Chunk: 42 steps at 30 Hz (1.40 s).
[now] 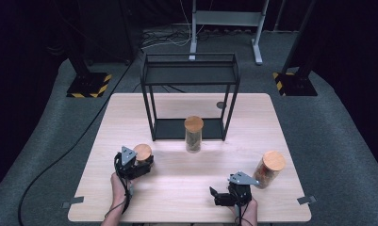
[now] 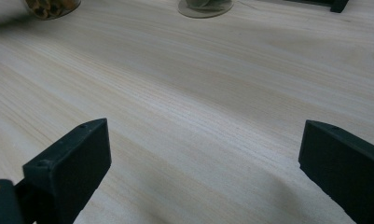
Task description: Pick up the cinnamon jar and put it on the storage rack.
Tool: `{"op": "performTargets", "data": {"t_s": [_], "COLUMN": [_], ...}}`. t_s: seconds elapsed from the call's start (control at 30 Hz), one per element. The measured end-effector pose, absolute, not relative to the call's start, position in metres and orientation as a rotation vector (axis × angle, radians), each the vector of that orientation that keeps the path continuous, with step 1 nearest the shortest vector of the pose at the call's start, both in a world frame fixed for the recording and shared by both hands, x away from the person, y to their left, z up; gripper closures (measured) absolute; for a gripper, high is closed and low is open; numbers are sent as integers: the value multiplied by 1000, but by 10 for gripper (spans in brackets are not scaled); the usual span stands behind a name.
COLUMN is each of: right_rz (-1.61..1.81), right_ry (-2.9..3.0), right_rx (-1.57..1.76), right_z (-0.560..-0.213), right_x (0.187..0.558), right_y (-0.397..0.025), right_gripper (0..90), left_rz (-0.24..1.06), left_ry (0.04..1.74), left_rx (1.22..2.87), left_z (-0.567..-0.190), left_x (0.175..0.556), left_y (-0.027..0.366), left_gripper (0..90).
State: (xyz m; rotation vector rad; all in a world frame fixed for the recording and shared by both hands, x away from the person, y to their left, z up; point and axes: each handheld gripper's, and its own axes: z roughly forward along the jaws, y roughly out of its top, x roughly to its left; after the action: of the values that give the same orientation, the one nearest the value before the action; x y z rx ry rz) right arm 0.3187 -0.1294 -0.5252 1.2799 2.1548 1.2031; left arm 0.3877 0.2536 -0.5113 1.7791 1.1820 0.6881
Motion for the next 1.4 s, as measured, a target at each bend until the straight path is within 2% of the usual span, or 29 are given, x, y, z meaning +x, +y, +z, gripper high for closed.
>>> {"op": "performTargets", "data": {"t_s": [0.77,1.4], "right_rz": [1198,1209], "right_ry": [2163,2157], "right_rx": [1281,1282], "right_z": [-525,-525], "right_x": [319,319], "right_y": [-129,-130], "right_gripper": [17,17], "left_rz": [697,693], "left_ry": [1162,1145], "left_rx": [1751,1770], "left_z": [-505,-500], "left_x": [386,390], "left_y": [256,243], "left_gripper": [253,253]}}
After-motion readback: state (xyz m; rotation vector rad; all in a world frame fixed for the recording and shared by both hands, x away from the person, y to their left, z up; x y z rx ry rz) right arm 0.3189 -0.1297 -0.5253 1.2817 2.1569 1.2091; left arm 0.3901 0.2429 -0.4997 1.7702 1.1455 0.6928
